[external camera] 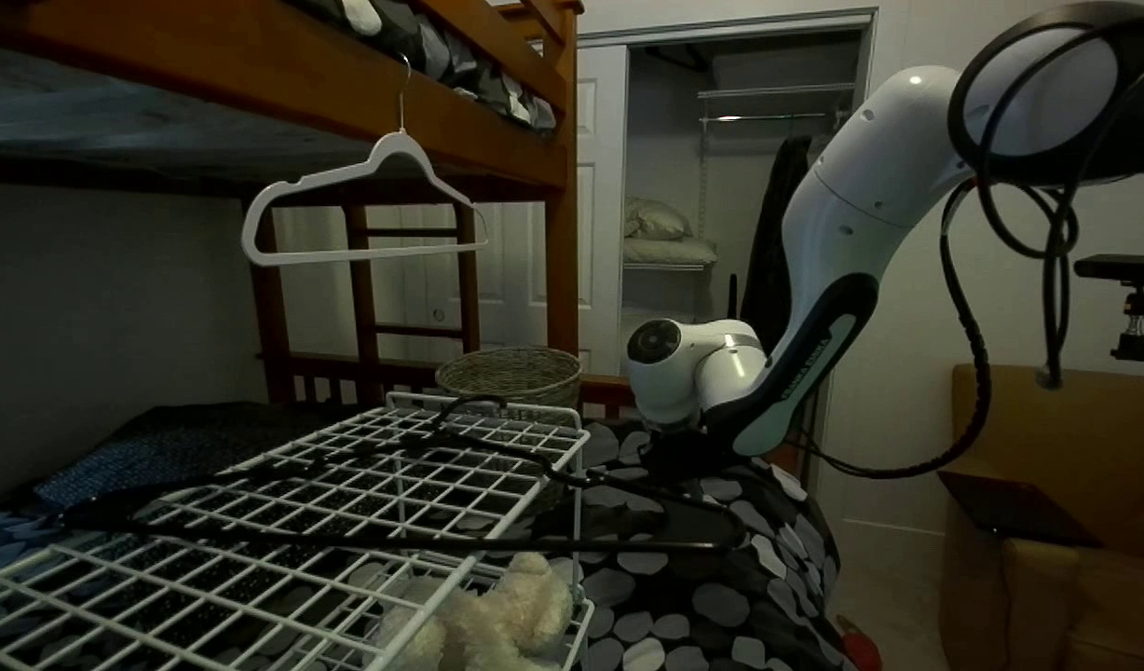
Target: Use the brush to brush the blanket
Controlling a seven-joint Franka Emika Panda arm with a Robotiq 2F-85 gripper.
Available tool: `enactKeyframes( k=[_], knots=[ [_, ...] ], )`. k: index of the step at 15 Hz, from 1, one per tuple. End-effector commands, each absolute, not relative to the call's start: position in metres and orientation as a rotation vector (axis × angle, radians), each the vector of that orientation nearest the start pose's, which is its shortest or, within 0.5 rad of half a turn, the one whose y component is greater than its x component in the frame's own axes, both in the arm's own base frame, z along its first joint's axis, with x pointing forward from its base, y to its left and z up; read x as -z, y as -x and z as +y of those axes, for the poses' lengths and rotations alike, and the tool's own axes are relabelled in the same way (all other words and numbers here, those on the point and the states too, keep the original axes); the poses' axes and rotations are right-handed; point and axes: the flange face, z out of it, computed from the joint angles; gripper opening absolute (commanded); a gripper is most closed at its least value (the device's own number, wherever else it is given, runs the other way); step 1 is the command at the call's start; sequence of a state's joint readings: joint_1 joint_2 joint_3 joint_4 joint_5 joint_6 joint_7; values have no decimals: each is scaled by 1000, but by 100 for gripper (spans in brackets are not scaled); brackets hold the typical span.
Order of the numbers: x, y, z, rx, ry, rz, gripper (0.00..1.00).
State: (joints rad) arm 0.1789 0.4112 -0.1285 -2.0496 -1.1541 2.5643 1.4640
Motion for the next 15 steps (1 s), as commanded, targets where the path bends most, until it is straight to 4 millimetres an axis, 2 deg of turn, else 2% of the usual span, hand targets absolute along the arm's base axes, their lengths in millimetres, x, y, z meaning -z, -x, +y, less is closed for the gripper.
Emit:
enactKeyframes(
  k=[1,4,8,11,15],
  knots=[
    [-224,-641,29,1113,3403,725,5],
    [-204,-667,28,1182,3398,617,5],
    [-174,-690,33,1165,3373,561,5],
    [-150,-697,29,1106,3355,572,5],
    [-124,-696,5,951,3308,695,5]
  ],
)
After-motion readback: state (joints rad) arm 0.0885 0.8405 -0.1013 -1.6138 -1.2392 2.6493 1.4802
